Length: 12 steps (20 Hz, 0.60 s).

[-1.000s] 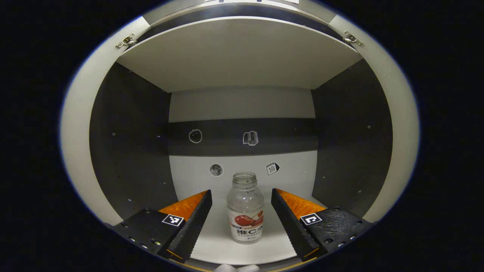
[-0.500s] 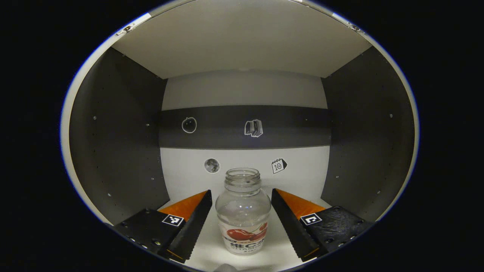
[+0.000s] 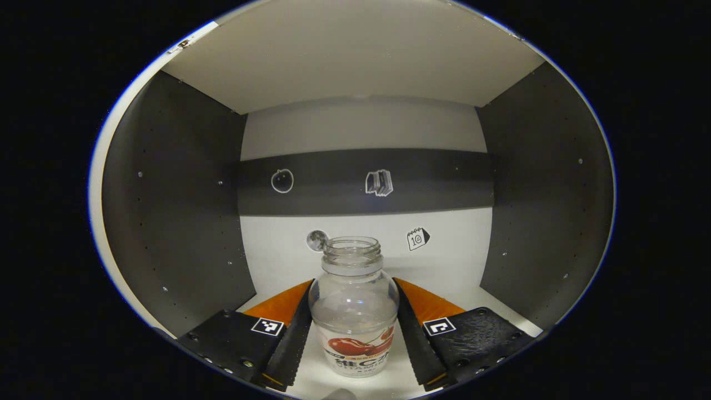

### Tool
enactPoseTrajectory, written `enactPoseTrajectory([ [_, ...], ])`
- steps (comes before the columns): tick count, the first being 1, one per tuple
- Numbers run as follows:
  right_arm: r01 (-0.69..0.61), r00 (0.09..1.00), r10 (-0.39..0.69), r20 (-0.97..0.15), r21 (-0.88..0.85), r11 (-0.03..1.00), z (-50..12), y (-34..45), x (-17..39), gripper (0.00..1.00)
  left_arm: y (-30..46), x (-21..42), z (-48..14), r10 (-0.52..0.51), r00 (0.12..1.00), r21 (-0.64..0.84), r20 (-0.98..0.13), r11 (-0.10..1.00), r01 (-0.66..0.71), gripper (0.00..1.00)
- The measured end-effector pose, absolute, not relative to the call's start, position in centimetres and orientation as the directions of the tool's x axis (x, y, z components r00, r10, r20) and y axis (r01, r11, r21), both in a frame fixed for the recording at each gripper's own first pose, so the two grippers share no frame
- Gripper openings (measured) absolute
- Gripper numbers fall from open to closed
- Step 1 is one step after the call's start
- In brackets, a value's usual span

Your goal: Grasp the bottle in the cabinet with the left hand and place it on the coaster, then close the right door with the right hand and the left door with the left hand.

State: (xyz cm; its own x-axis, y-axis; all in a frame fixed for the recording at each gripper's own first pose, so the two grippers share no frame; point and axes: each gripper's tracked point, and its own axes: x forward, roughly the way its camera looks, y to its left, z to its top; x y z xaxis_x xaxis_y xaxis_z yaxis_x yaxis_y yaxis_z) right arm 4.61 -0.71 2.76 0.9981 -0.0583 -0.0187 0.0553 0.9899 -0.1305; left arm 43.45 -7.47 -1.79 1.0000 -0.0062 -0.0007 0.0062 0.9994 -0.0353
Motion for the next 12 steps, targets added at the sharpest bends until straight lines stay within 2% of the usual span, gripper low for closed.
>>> enactPoseTrajectory([
  [5, 0.044, 0.999, -0.046, -0.016, -0.108, 0.993, 2.4, -1.0, 4.4, 0.82, -6.1, 37.6, 1.3, -0.025, 0.999, -0.045, 0.038, 0.999, 0.027, 0.76],
  [6, 0.039, 0.999, -0.041, -0.017, -0.096, 0.995, 2.3, -1.0, 4.3, 0.82, -5.8, 36.0, 1.6, -0.026, 0.999, -0.053, 0.042, 0.998, 0.028, 0.8],
  [8, 0.022, 0.999, -0.024, -0.023, -0.062, 0.998, 2.1, -0.8, 4.1, 0.82, -5.4, 32.8, 2.0, -0.024, 0.999, -0.05, 0.042, 0.998, 0.026, 0.72],
  [9, 0.017, 1.0, -0.018, -0.023, -0.054, 0.998, 2.1, -0.8, 4.0, 0.82, -5.4, 31.2, 2.3, -0.025, 0.999, -0.04, 0.047, 0.999, 0.027, 0.76],
  [12, 0.009, 1.0, -0.01, -0.015, -0.058, 0.998, 1.9, -0.8, 3.3, 0.82, -5.5, 26.6, 2.4, -0.039, 0.998, -0.019, 0.058, 0.999, 0.04, 0.76],
])
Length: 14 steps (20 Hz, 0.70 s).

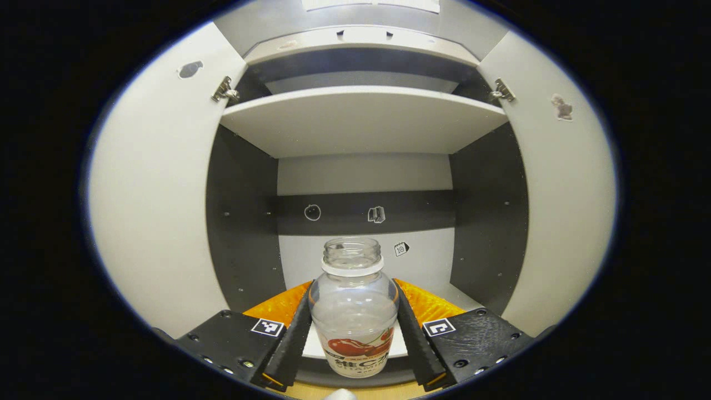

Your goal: Grasp the bottle in the cabinet with the left hand and place it on the coaster, then close the right door with the right hand and the left door with the left hand.

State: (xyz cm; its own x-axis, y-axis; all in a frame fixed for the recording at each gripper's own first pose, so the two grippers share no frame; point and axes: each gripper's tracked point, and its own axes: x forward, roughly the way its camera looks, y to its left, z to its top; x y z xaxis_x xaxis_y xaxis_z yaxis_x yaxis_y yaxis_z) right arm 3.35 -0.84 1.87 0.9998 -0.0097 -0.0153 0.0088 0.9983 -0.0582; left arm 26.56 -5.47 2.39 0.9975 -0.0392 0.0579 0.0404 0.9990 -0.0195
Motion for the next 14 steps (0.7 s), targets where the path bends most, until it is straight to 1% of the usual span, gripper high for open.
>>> enactPoseTrajectory([
  [3, 0.004, 1.0, -0.006, -0.03, -0.052, 0.999, 1.0, -1.1, 2.6, 0.82, -5.5, 22.4, 1.2, -0.065, 0.997, -0.035, 0.044, 0.997, 0.066, 0.76],
  [4, 0.006, 0.999, -0.008, -0.035, -0.051, 0.999, 0.7, -1.4, 2.2, 0.82, -5.6, 21.1, 0.5, -0.069, 0.997, -0.046, 0.031, 0.996, 0.07, 0.72],
  [5, 0.01, 0.999, -0.012, -0.038, -0.05, 0.999, 0.4, -1.7, 2.0, 0.82, -5.6, 19.9, -0.2, -0.069, 0.997, -0.055, 0.022, 0.996, 0.071, 0.76],
  [8, 0.02, 0.998, -0.023, -0.057, -0.042, 0.999, -0.7, -2.3, 1.4, 0.82, -5.1, 16.8, -2.0, -0.033, 0.999, -0.043, 0.028, 0.998, 0.034, 0.76],
  [9, 0.022, 0.997, -0.025, -0.067, -0.043, 0.999, -1.1, -2.5, 1.2, 0.82, -5.1, 15.9, -2.6, -0.029, 0.999, -0.037, 0.039, 0.999, 0.031, 0.8],
  [10, 0.026, 0.997, -0.029, -0.075, -0.046, 0.999, -1.5, -2.7, 1.2, 0.82, -5.4, 15.0, -3.2, -0.031, 0.998, -0.029, 0.05, 0.999, 0.032, 0.8],
  [11, 0.029, 0.996, -0.033, -0.082, -0.051, 0.998, -1.8, -3.0, 1.0, 0.82, -5.7, 14.2, -4.0, -0.034, 0.998, -0.024, 0.054, 0.999, 0.036, 0.76],
  [14, 0.034, 0.995, -0.038, -0.093, -0.053, 0.998, -2.6, -3.4, 0.6, 0.82, -6.7, 12.5, -6.9, -0.051, 0.998, -0.038, 0.046, 0.998, 0.053, 0.75],
])
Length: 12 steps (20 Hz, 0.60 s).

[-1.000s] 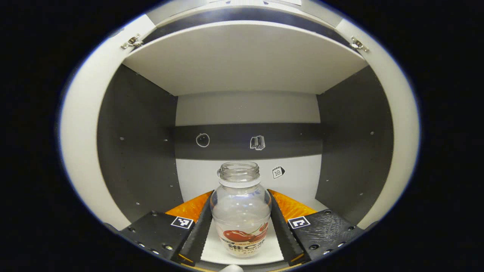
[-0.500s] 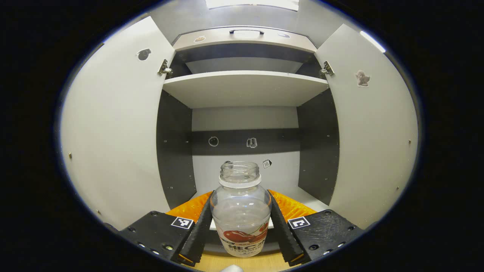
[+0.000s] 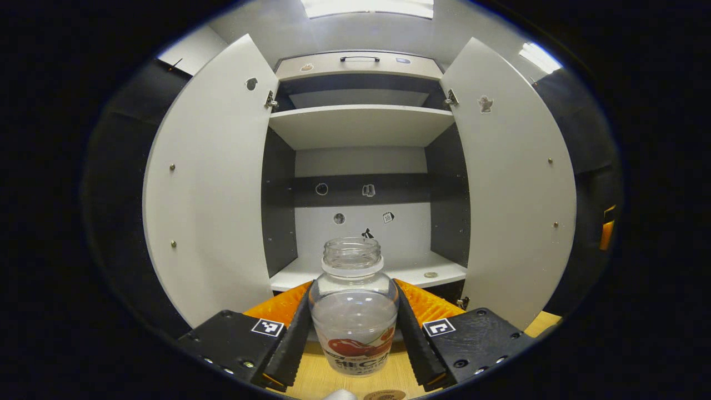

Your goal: Grasp the bottle in the cabinet with the left hand and place it on the coaster, then close the right door with the right hand and the left door with the left hand.

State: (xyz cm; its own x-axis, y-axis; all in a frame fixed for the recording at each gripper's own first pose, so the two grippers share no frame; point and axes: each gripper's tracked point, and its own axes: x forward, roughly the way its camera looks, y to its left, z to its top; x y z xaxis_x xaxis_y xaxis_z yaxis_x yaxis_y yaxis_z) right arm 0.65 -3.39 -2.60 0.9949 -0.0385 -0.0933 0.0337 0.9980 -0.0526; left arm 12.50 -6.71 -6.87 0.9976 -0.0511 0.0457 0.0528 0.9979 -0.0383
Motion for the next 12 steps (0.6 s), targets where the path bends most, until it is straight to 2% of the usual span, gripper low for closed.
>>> enactPoseTrajectory([
  [6, 0.028, 0.988, -0.036, -0.149, -0.054, 0.998, -5.1, -4.1, 0.3, 0.82, -8.9, 10.3, -12.7, -0.076, 0.996, -0.064, 0.052, 0.995, 0.079, 0.76],
  [12, 0.05, 0.968, -0.071, -0.241, -0.092, 0.995, -7.9, -5.4, 0.2, 0.82, -11.5, 8.7, -19.8, -0.116, 0.993, -0.091, 0.01, 0.989, 0.116, 0.76],
])
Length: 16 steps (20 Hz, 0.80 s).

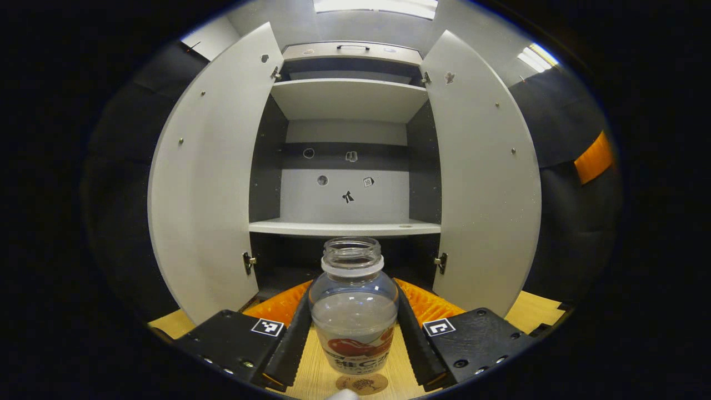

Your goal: Grasp the bottle in the cabinet with the left hand and place it on the coaster, then close the right door with the right hand and the left door with the left hand.

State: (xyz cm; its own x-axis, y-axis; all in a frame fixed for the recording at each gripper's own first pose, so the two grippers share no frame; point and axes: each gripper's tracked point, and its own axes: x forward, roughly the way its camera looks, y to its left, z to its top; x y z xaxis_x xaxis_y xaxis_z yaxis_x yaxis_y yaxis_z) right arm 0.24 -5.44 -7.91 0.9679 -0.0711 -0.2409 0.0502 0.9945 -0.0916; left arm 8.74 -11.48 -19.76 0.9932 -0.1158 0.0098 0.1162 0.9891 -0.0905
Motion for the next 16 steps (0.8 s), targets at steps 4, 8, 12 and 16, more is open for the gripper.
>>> enactPoseTrajectory([
  [4, 0.036, 0.962, -0.06, -0.265, -0.094, 0.995, -8.9, -5.1, 0.4, 0.82, -12.7, 8.8, -24.1, -0.139, 0.99, -0.122, -0.031, 0.983, 0.134, 0.76],
  [8, 0.004, 0.958, -0.029, -0.284, -0.086, 0.996, -10.0, -4.6, 0.7, 0.82, -13.0, 9.3, -27.4, -0.138, 0.989, -0.098, -0.052, 0.986, 0.133, 0.76],
  [12, -0.008, 0.942, -0.023, -0.334, -0.091, 0.996, -12.0, -4.6, 0.7, 0.82, -14.0, 9.6, -29.5, -0.173, 0.983, -0.078, -0.06, 0.983, 0.168, 0.76],
  [16, -0.01, 0.932, -0.026, -0.361, -0.099, 0.995, -13.2, -4.8, 0.8, 0.82, -14.4, 9.5, -31.2, -0.181, 0.98, -0.051, -0.079, 0.983, 0.177, 0.76],
])
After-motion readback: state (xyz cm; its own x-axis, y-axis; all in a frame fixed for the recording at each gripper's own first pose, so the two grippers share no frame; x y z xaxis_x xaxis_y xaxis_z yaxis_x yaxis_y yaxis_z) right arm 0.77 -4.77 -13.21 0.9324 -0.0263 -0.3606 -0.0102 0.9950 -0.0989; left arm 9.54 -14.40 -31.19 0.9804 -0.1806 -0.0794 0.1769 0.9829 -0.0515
